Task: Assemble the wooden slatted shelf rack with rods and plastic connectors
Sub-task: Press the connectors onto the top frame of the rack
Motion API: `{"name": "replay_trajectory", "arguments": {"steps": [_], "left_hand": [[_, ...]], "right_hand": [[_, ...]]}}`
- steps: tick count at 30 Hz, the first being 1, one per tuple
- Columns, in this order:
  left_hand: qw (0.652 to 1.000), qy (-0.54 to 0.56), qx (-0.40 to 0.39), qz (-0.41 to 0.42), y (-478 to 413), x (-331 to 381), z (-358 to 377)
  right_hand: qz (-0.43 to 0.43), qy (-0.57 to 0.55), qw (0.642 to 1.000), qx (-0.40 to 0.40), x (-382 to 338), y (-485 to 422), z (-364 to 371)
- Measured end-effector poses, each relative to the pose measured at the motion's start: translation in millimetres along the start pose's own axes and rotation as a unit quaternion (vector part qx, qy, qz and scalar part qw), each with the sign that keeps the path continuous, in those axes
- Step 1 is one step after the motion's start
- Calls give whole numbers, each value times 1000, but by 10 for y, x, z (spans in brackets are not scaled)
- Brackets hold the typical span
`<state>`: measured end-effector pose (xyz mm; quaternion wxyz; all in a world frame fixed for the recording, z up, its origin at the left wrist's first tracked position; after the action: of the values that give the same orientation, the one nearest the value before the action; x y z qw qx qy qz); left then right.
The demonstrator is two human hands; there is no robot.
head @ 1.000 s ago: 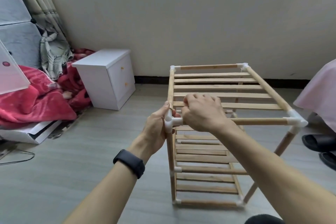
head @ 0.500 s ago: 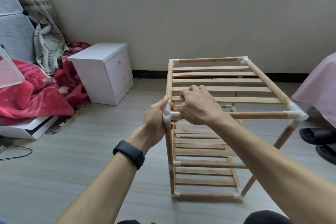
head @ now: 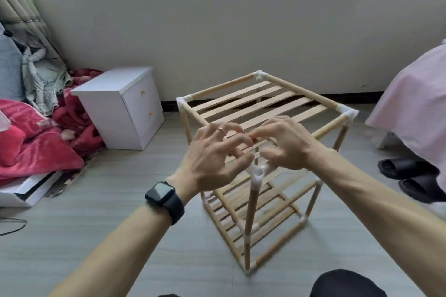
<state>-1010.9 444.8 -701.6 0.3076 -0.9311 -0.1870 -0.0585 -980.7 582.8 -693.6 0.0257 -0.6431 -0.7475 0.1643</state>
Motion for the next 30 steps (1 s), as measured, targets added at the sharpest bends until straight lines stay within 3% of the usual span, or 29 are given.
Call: {"name": "replay_trajectory", "arguments": {"steps": [3, 7, 12, 17, 20, 22, 26, 30], "left_hand": [[992, -32, -118, 38, -43, 39, 89], [992, -49, -106, 50, -31, 122, 168], [988, 24, -150, -18, -185, 121, 291], [969, 78, -229, -59, -336, 154, 359], [973, 84, -206, -68, -357, 243, 372], [978, 88, -180, -65, -349, 314, 380], [985, 72, -143, -64, -363, 390, 380], [981, 67, -160, -87, -506, 417, 502]], "right_hand": [[49, -20, 996, 77, 253, 162, -94], [129, -22, 973, 191, 558, 292, -194], [253, -103, 922, 274, 798, 466, -104], [430, -263, 799, 328, 902, 865, 152], [409, -511, 726, 212, 617, 854, 599], [372, -606, 680, 178, 514, 817, 690], [353, -581, 718, 152, 631, 736, 495], [323, -579, 743, 90, 778, 586, 419]]}}
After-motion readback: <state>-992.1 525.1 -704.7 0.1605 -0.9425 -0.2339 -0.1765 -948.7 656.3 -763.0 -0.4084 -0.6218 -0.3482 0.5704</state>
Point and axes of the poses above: each hand's wrist, its own y-axis away from the middle knuckle, its own z-axis out of the palm, x = y × z, the point moved 8 cm from there along -y, towards the middle knuckle, and after that the axes turned 7 degrees about y, right-handed, at the moved point
